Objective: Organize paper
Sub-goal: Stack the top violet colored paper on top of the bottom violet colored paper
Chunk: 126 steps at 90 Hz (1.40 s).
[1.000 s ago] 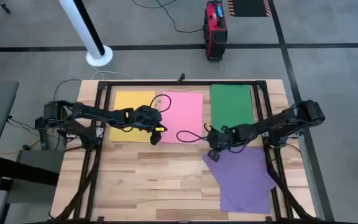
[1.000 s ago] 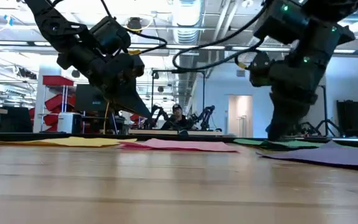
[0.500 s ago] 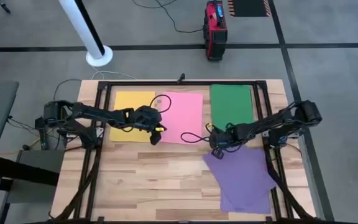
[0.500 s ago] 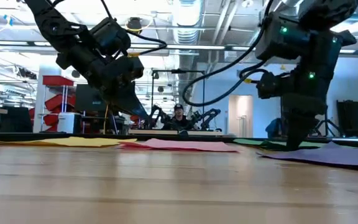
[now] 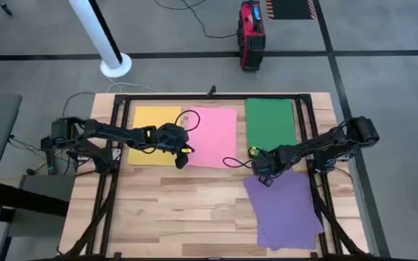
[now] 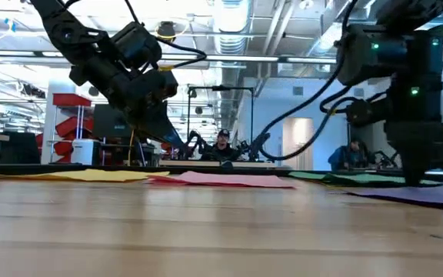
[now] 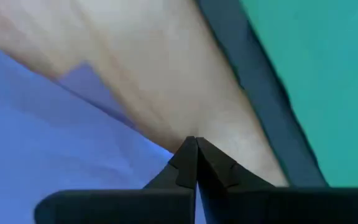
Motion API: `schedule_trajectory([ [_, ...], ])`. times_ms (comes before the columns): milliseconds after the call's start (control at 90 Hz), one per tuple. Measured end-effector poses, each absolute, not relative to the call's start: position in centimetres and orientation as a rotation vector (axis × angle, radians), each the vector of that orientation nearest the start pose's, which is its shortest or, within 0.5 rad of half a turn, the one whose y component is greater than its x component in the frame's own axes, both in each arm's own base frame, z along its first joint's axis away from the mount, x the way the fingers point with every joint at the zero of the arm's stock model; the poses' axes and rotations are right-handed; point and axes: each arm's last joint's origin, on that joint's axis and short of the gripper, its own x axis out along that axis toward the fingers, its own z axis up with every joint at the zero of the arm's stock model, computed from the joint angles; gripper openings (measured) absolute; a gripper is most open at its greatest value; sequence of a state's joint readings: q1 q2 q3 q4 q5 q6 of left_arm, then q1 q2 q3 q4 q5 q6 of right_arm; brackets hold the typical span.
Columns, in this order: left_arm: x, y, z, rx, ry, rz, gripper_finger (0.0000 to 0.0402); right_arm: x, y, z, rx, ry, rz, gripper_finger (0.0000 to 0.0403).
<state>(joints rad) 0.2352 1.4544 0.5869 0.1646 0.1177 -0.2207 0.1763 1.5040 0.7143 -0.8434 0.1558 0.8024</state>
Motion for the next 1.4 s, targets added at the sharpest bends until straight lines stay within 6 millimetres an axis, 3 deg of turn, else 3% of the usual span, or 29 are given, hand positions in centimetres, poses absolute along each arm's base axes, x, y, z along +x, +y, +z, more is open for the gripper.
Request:
schedule_trajectory([
  [200,26.1,5.9,15.5,-0.332,0.678,0.188,0.0,20.5,3.8,14.0,0.354,1.505,-0.645,0.0],
  [367,26.1,5.9,15.5,-0.333,0.678,0.189,0.0,20.7,3.7,15.1,0.361,1.391,-0.652,0.0],
  [622,26.1,5.9,15.6,-0.334,0.672,0.189,0.0,22.9,4.3,17.8,0.47,1.072,-0.392,0.0],
  [967,26.1,5.9,15.5,-0.339,0.679,0.19,0.0,25.8,5.4,14.2,0.519,1.12,-0.247,0.0],
  [1400,26.1,5.9,15.5,-0.34,0.68,0.188,0.0,26.8,5.8,12.6,0.55,1.134,-0.209,0.0],
])
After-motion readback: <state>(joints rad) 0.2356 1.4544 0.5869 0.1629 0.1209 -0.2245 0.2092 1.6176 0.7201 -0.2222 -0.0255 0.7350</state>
